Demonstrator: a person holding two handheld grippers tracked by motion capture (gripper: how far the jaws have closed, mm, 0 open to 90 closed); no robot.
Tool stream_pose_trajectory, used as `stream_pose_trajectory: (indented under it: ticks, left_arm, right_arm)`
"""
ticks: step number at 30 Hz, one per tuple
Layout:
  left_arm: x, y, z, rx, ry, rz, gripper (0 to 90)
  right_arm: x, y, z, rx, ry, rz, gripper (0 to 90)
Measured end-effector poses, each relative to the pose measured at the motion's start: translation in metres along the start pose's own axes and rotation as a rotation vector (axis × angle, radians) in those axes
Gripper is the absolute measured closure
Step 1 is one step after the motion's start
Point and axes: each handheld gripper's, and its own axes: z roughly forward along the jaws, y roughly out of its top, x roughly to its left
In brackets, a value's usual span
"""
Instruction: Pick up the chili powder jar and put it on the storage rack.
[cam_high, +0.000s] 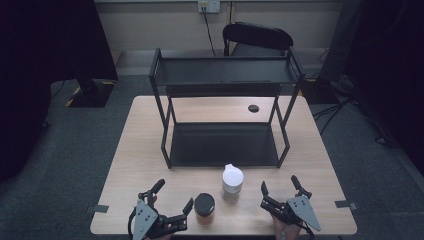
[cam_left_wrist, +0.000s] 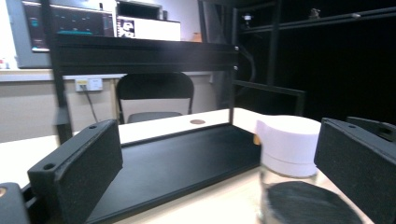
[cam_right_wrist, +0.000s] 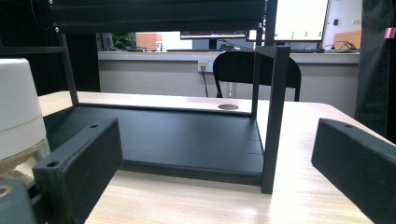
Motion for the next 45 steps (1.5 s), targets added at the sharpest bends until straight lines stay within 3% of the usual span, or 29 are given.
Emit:
stream_pose_trajectory:
  ticks: [9,15,22,29,36,45]
  left_arm:
    - [-0.015,-0.007,0.014,0.040,-0.076,-0.023,3.7]
    - [-0.026,-0.010,0.020,0.080,-0.087,-0.006,7.4]
    - [-0.035,-0.016,0.025,0.125,-0.056,-0.031,12.8]
    - [-0.036,-0.022,0.031,0.170,-0.055,-0.033,16.1]
    - [-0.033,-0.027,0.033,0.183,-0.059,-0.066,21.7]
    - [-0.032,-0.028,0.032,0.173,-0.065,-0.062,32.5]
  right_arm:
    - [0.001,0.000,0.000,0.001,-0.005,0.000,0.6]
    - [0.001,0.000,0.000,0.000,-0.005,0.000,0.6]
    - [0.001,0.000,0.000,0.000,-0.005,0.000,0.6]
    - [0.001,0.000,0.000,0.000,-0.005,0.000,0.6]
    - [0.001,0.000,0.000,0.000,-0.005,0.000,0.6]
    - [0.001,0.000,0.000,0.000,-0.005,0.000,0.6]
